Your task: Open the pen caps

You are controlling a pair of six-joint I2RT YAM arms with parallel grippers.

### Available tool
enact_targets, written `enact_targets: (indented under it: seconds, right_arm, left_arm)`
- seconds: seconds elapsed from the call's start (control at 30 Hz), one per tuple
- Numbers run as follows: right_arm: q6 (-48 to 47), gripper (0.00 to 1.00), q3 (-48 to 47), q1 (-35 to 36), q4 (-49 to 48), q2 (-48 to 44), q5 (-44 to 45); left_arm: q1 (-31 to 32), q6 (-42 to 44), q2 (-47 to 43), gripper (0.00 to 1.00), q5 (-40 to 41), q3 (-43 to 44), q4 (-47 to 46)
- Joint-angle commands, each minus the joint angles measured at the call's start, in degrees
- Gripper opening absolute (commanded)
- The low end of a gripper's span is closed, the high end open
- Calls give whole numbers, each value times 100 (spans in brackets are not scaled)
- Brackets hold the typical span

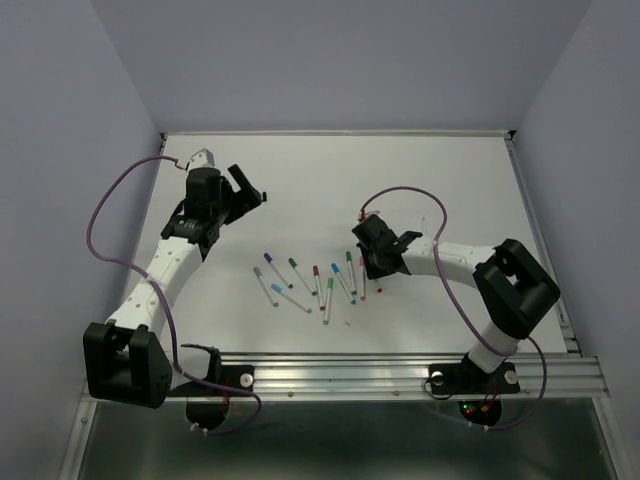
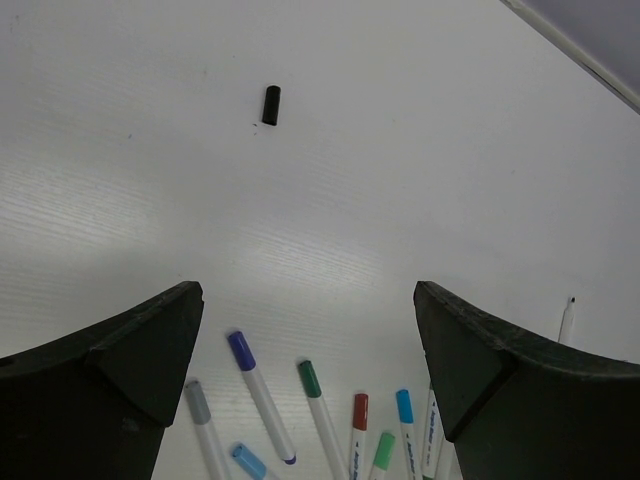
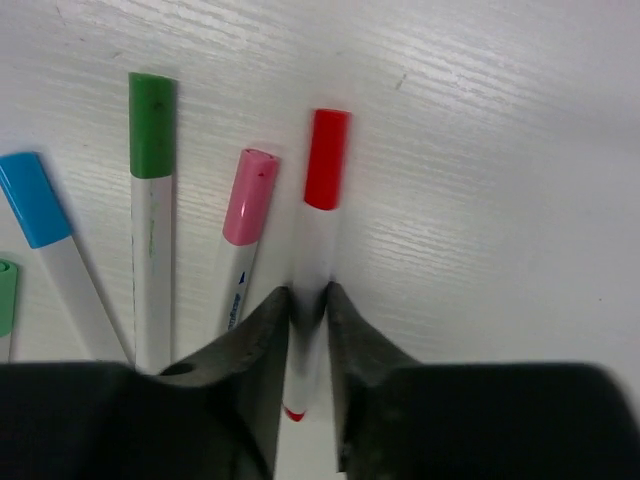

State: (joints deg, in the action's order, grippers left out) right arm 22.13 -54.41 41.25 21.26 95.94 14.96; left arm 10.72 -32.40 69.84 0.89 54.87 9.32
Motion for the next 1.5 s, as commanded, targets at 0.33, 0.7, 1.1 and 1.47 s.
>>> enact_targets:
  seconds: [0.33,0.7,1.1,1.47]
  right_arm:
    - [-279,1,177,5,-429,-1305,60]
    - [-236,1,168,5,-1765,-2290,-2471]
    - [-42,1,-96,5,-2503,-2053,-2876]
    - [-42,1,-175,5,-2706,-2053,-2578]
  left_arm:
    - [175,-3,-85,99,-1696,-231,-1019]
    - [1590,-565,451,91,-2013,85,-2249]
    - [2092,-1022,969,72,-2049,243,-2760]
    - [2197,-1110,1172,26,-2119,340,-2769]
